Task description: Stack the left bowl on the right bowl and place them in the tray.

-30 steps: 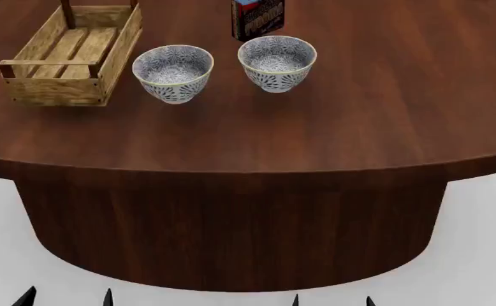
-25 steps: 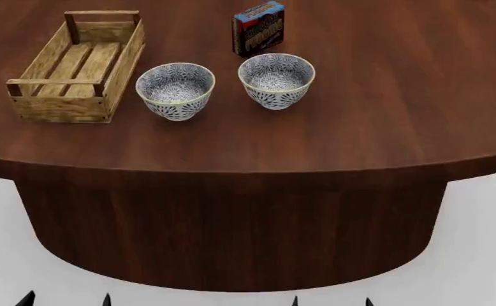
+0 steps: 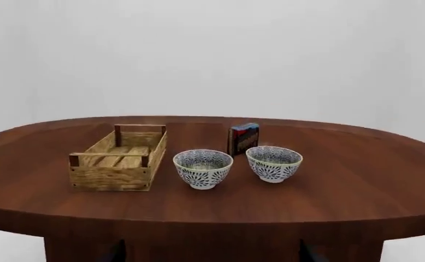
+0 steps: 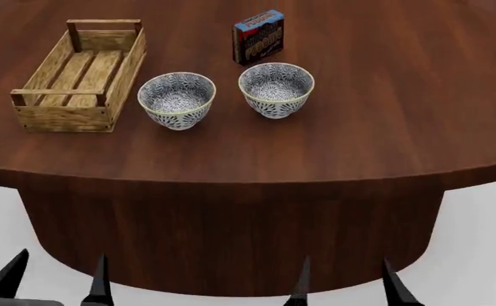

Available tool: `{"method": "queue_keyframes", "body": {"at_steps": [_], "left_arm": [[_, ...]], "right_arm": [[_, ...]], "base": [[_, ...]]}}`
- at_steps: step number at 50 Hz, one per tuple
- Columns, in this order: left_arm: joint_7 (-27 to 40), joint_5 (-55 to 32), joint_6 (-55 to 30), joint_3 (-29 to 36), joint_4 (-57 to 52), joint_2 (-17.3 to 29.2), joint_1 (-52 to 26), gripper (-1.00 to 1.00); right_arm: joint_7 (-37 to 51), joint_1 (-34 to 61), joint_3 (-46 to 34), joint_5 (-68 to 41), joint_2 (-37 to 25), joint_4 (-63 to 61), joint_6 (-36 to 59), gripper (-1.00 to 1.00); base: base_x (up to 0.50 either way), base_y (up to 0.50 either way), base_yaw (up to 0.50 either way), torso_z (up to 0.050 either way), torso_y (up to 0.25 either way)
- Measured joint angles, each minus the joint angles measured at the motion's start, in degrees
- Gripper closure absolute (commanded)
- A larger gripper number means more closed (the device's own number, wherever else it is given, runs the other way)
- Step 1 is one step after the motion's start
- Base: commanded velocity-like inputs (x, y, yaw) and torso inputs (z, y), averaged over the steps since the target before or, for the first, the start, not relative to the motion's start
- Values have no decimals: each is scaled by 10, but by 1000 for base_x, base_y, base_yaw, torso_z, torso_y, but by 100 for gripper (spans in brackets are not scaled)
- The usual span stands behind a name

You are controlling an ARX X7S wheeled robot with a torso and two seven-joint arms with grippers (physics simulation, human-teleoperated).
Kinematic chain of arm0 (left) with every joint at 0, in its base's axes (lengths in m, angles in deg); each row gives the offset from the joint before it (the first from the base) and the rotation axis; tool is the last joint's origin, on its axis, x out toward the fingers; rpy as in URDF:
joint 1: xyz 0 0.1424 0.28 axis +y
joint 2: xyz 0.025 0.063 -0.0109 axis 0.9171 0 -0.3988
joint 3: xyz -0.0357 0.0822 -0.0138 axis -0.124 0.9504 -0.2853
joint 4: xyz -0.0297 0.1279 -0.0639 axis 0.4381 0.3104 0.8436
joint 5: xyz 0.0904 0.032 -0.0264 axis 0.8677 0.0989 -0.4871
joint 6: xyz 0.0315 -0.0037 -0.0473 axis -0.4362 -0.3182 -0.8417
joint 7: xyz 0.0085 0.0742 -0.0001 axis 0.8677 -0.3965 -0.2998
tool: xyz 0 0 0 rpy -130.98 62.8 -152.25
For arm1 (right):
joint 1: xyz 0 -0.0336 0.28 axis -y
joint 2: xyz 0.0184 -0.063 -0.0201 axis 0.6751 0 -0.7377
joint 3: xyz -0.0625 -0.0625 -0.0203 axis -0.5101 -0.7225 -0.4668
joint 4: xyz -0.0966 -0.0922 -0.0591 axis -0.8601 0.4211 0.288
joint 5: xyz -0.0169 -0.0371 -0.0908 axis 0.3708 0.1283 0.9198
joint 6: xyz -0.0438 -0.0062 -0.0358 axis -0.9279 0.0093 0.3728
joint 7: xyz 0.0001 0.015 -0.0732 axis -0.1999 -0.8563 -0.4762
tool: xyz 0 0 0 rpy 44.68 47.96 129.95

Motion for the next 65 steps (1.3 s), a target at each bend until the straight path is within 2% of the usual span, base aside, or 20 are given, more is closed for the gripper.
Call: {"method": "queue_keyframes", "body": {"at_steps": [11,19,30,52,65], "left_arm": [[13,-43,-111,-9,-112,22,-60,-100],[17,-59,-150,-9,-145,32,-97,-100],[16,-72,-164,-2,-149,37,-125,-100],[26,-75,-160,0,-138,52,-141,-100],[39,-61,-148,10,-136,59,-141,-100]], "right_arm": [[21,52,-4,-14,-31,-140,147,-100],[29,76,5,-26,-45,-195,204,-100],[32,97,1,-25,-59,-204,223,-100],[40,119,-26,-14,-70,-191,236,-100],[44,120,-45,1,-80,-185,223,-100]], "base": [[0,0,0,50,0],[0,0,0,50,0],[7,213,0,50,0],[34,500,0,0,0],[295,458,0,0,0]]}}
